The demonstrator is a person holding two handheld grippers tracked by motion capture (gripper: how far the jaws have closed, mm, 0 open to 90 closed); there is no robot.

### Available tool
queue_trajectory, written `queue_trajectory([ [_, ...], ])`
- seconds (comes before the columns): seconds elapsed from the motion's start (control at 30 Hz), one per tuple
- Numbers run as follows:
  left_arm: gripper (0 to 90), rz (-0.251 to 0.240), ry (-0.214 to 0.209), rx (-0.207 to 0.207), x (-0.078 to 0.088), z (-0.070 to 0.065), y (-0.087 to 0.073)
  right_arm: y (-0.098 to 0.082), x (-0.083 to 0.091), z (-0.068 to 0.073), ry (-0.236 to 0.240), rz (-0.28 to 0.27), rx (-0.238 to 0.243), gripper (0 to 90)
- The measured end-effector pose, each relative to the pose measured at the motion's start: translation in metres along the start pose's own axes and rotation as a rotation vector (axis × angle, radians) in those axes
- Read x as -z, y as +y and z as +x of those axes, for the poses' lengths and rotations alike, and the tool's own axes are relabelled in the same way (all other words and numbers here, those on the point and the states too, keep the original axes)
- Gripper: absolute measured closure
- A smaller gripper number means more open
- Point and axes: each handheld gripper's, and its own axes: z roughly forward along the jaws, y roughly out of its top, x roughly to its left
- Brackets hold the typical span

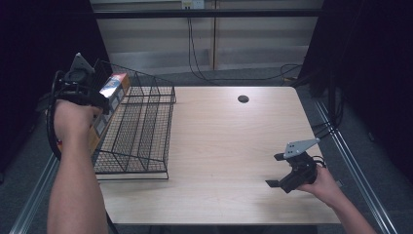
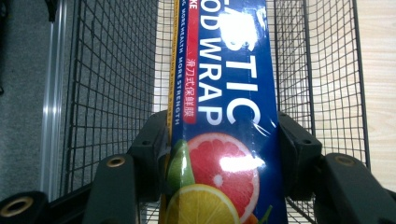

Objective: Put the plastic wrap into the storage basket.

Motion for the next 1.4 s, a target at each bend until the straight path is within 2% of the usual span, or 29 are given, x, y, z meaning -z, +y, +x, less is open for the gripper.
queue_trajectory([
  [0.13,45.0,0.01,-0.002,-0.002,-0.004,0.0,0.0,0.0,0.0,0.0,0.005,-0.002,-0.002,0.0],
  [0.23,44.8,0.009,0.002,0.014,-0.007,0.001,-0.001,0.0,-0.001,0.0,0.002,0.002,-0.002,0.0],
  [0.47,44.5,0.031,-0.017,0.024,-0.013,0.002,-0.002,0.0,-0.001,0.0,0.003,0.005,-0.005,0.0],
  [0.63,44.0,0.019,-0.022,0.039,-0.015,0.004,-0.003,0.0,-0.001,0.0,0.0,0.004,-0.003,0.0],
  [0.73,43.5,0.026,-0.012,0.037,-0.017,0.004,-0.003,0.0,-0.001,0.0,0.002,0.003,-0.002,0.0],
  [1.1,41.3,0.06,-0.031,0.039,-0.027,0.003,-0.001,0.0,0.0,0.0,0.001,0.003,-0.004,0.0],
  [1.13,40.3,0.046,-0.054,0.056,-0.026,0.003,-0.001,0.0,0.0,0.0,0.0,0.004,-0.004,0.0],
  [1.17,39.0,0.046,-0.054,0.056,-0.026,0.003,-0.001,0.0,-0.001,0.0,0.0,0.005,-0.003,0.0],
  [1.2,39.0,-0.025,-0.053,0.064,-0.02,0.002,0.0,0.0,-0.001,0.0,0.0,0.005,-0.003,0.0],
  [1.27,36.9,-0.029,-0.04,0.042,-0.015,0.0,0.001,0.0,-0.001,0.001,-0.001,0.008,-0.004,0.0],
  [1.4,36.5,-0.036,-0.054,0.032,-0.008,-0.005,0.003,0.0,-0.001,0.001,-0.004,0.012,0.002,0.0],
])
